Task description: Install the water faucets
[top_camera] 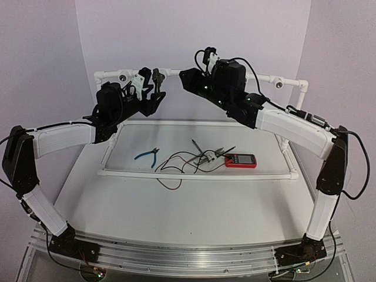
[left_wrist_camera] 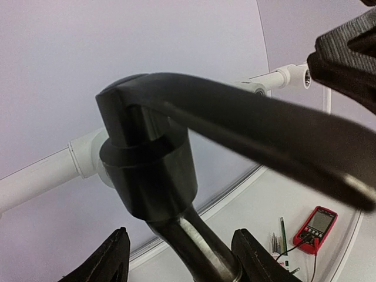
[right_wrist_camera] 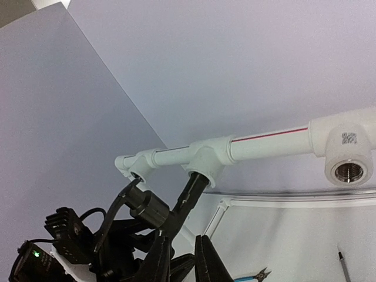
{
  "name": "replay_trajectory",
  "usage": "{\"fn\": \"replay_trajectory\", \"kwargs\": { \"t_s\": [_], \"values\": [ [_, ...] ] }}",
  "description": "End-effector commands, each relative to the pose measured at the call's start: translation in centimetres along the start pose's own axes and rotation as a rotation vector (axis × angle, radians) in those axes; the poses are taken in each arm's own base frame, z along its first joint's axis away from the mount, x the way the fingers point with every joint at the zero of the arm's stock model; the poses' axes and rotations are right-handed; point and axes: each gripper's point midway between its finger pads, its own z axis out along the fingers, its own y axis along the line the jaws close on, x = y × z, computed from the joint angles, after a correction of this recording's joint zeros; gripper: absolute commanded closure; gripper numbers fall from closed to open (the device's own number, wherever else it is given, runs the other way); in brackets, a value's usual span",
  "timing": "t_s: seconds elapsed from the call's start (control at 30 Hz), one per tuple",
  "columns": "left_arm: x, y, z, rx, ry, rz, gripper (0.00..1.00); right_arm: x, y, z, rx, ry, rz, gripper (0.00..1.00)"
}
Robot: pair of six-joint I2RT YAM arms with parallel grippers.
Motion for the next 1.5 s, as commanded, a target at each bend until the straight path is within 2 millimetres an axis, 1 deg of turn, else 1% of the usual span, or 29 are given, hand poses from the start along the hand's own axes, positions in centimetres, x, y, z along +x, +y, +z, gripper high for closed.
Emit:
{"fn": "replay_trajectory", "kwargs": {
  "t_s": [0.0,0.17,0.27,0.33,0.47,0.6,0.67,0.77,0.83,0.93,1.03,1.13,1.2,1.27,1.33,1.4,1.47],
  "values": [
    [-4.6,1.1,0.3,-0.067,-0.127,0.056,0.44,-0.7,-1.0,-0.7,0.035,-0.013,-0.045,0.82],
    [-5.6,1.8,0.1,-0.132,-0.158,0.161,0.57,-0.5,-1.4,-0.6,0.037,-0.006,-0.032,0.81],
    [-6.2,1.8,-0.1,-0.136,-0.173,0.205,0.67,-0.5,-1.4,-0.5,0.033,-0.004,-0.028,0.82],
    [-6.2,1.8,-0.2,-0.134,-0.173,0.221,0.73,-0.6,-1.5,-0.6,0.032,-0.005,-0.025,0.81],
    [-5.7,1.8,-0.3,-0.136,-0.156,0.223,0.78,-0.7,-1.6,-0.7,0.035,-0.007,-0.019,0.81],
    [-5.6,1.7,-0.4,-0.128,-0.153,0.195,0.76,-0.8,-1.7,-0.8,0.036,-0.008,-0.017,0.81],
    [-5.6,1.6,-0.4,-0.122,-0.152,0.184,0.73,-0.9,-1.7,-0.9,0.035,-0.010,-0.017,0.81],
    [-5.9,1.6,-0.7,-0.119,-0.153,0.166,0.65,-1.2,-1.5,-1.1,0.034,-0.015,-0.024,0.81],
    [-6.0,1.6,-1.1,-0.117,-0.148,0.144,0.58,-1.5,-1.5,-1.3,0.036,-0.019,-0.038,0.81],
    [-6.9,1.7,-2.5,-0.115,-0.150,0.103,0.47,-1.8,-2.0,-1.9,0.046,-0.019,-0.058,0.79],
    [-7.4,1.0,-4.3,-0.073,-0.158,0.061,0.38,-2.1,-3.1,-2.7,0.065,-0.011,-0.080,0.78],
    [-7.7,1.1,-6.1,-0.062,-0.151,-0.006,0.35,-2.1,-4.6,-3.7,0.102,0.026,-0.147,0.75],
    [-7.0,1.7,-7.1,-0.074,-0.119,-0.059,0.35,-1.2,-6.6,-4.4,0.157,0.079,-0.188,0.72],
    [-5.6,2.2,-7.9,-0.076,-0.084,-0.095,0.35,-0.4,-9.3,-5.7,0.236,0.126,-0.207,0.71],
    [-4.8,2.8,-8.5,-0.085,-0.067,-0.119,0.35,0.1,-11.7,-7.1,0.303,0.142,-0.207,0.71],
    [-4.2,3.2,-8.7,-0.088,-0.055,-0.134,0.36,0.1,-13.5,-8.2,0.350,0.146,-0.188,0.70],
    [-3.7,3.5,-8.8,-0.094,-0.049,-0.137,0.39,0.5,-14.7,-9.0,0.380,0.157,-0.179,0.70]
  ]
}}
